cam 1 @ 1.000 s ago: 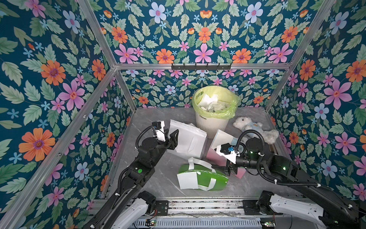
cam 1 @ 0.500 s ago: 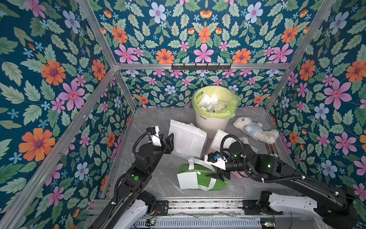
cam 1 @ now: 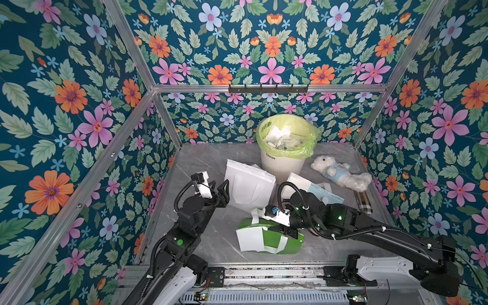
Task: Shred takeout receipts and throw away
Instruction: Pick up the takeout bag at the center of the board.
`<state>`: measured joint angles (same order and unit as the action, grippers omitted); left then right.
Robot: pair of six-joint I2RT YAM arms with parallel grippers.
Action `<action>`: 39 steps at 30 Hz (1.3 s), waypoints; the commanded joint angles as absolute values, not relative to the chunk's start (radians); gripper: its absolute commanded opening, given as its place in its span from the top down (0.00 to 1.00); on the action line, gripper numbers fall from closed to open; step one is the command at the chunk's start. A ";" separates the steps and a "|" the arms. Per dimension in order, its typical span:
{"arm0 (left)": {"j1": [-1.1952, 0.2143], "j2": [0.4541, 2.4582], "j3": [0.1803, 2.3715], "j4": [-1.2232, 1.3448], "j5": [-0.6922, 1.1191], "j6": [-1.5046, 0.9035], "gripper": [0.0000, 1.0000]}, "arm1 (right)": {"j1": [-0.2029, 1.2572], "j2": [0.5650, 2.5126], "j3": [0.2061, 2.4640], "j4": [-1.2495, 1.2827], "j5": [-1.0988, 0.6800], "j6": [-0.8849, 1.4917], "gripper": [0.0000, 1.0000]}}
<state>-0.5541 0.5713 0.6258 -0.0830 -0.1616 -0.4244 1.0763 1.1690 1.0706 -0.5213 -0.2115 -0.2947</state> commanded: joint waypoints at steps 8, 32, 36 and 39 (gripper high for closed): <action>-0.554 0.532 0.622 -0.126 -0.102 -0.503 0.37 | 1.077 1.169 1.007 -0.377 0.027 -0.177 1.00; -0.554 0.310 0.257 -0.016 0.348 -0.843 0.35 | 0.948 1.173 0.903 -0.249 0.043 0.140 1.00; -0.554 0.281 0.231 -0.047 0.397 -0.855 0.36 | 0.948 1.176 0.903 -0.240 0.037 0.161 1.00; -0.554 0.271 0.232 -0.088 0.408 -0.857 0.38 | 0.948 1.172 0.898 -0.239 0.037 0.173 1.00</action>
